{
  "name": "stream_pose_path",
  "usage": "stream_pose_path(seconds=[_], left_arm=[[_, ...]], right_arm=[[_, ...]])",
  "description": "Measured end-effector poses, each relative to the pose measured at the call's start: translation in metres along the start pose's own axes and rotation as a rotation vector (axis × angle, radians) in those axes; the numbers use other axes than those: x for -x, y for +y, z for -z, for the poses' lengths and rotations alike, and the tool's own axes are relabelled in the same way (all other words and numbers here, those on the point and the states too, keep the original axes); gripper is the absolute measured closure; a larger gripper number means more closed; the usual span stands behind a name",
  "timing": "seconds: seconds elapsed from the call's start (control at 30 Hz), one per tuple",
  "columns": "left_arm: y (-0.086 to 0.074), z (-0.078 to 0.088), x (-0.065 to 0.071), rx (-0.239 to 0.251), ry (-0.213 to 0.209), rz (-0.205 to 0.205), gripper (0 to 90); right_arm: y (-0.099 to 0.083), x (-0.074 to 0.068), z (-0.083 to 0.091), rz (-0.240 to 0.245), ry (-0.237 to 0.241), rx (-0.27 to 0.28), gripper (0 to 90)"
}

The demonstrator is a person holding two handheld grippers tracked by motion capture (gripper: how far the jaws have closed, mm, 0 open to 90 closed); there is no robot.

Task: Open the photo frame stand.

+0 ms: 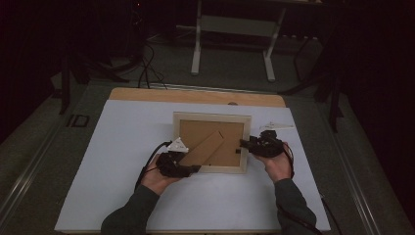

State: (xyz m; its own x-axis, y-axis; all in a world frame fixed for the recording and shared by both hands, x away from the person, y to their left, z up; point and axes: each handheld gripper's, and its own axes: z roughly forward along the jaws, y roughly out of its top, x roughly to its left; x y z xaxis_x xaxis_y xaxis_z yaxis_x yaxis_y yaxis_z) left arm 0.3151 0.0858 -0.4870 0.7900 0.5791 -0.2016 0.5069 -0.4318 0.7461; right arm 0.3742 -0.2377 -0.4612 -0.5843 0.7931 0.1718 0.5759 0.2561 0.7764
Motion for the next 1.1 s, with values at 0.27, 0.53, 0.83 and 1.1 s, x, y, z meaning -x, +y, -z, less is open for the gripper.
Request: stream_pose_path(seconds=[0.27, 0.53, 0.83, 1.1], left_arm=[[0.002, -0.001, 0.005, 0.011, 0.039, -0.016, 65.2], [0.004, -0.004, 0.01, 0.021, 0.078, -0.035, 65.3], [0.006, -0.006, 0.015, 0.026, 0.13, -0.062, 64.4], [0.006, -0.009, 0.016, 0.013, 0.17, -0.08, 67.2]], right_arm=[[0.0, -0.004, 0.005, 0.028, -0.045, 0.042, 60.0], [-0.003, -0.007, 0.007, 0.035, -0.073, 0.081, 60.3], [-0.003, -0.01, 0.01, 0.05, -0.101, 0.116, 60.6], [-0.002, -0.014, 0.012, 0.07, -0.114, 0.136, 62.2]])
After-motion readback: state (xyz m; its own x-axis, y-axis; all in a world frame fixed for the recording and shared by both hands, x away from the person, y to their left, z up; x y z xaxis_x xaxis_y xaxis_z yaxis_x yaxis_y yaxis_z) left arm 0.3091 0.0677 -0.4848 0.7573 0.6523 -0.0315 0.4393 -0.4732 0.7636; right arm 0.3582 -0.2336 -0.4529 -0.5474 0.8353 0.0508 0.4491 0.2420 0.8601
